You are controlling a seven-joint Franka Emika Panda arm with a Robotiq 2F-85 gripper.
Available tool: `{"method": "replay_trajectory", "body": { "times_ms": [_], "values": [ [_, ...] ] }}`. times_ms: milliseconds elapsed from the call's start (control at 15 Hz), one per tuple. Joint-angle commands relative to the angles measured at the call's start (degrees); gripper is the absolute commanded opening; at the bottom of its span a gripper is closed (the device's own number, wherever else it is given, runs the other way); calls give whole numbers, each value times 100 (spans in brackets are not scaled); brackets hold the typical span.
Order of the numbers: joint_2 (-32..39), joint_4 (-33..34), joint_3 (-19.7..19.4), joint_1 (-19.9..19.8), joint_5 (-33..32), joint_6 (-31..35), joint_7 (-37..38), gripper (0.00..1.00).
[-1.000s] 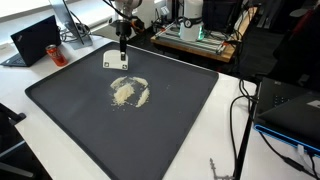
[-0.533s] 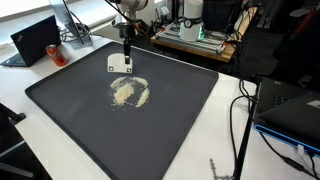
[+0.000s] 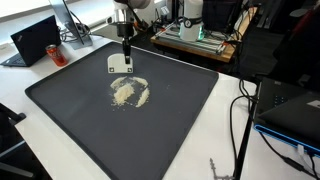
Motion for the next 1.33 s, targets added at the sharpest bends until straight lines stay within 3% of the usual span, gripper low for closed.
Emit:
{"method": "replay_trajectory", "body": {
  "times_ms": [0, 400, 667, 733, 933, 1267],
  "values": [
    [-180, 13, -71, 200, -1552, 127, 1096, 1],
    [-252, 397, -780, 801, -4431, -204, 2851, 1],
    [-359, 992, -1117, 1081, -6196, -1032, 3642, 1],
    [-421, 1177, -610, 601, -6654, -1313, 3825, 1],
    [-415, 1773, -310, 527, -7261, -2153, 3947, 1],
    [-87, 2673, 154, 531, -7590, -3185, 3854, 1]
  ]
}}
